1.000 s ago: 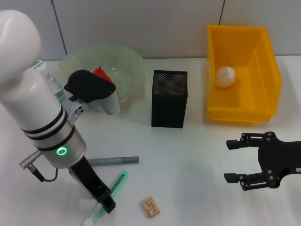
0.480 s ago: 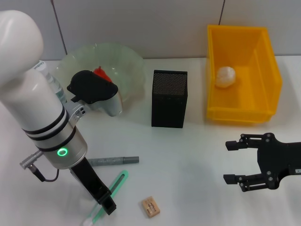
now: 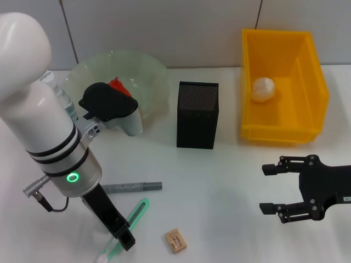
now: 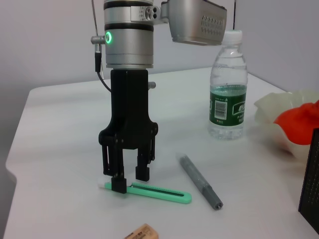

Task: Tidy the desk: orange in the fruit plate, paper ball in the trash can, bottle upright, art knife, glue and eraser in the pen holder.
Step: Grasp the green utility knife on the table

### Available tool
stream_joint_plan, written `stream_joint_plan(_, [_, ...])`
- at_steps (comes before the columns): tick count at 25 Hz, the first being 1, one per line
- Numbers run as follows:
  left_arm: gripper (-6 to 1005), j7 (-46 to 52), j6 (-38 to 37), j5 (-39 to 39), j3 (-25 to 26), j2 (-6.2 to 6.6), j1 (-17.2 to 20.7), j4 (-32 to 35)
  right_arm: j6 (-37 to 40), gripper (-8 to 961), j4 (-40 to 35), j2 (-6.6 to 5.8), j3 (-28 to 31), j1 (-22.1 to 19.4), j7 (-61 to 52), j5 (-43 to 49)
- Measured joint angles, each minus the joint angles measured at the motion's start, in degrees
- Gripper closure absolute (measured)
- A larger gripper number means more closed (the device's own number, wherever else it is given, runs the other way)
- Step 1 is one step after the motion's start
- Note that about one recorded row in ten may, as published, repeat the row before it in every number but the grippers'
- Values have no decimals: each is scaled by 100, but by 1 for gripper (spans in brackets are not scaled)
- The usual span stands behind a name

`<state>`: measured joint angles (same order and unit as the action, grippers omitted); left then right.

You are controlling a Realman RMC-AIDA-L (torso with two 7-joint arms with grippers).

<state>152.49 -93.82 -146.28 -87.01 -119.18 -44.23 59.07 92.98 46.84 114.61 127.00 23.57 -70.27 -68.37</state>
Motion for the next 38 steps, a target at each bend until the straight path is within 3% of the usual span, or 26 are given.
stream_joint_plan(38, [442, -10, 10, 28, 0, 0, -3, -10, 50, 151, -17, 0, 0, 72, -3, -18])
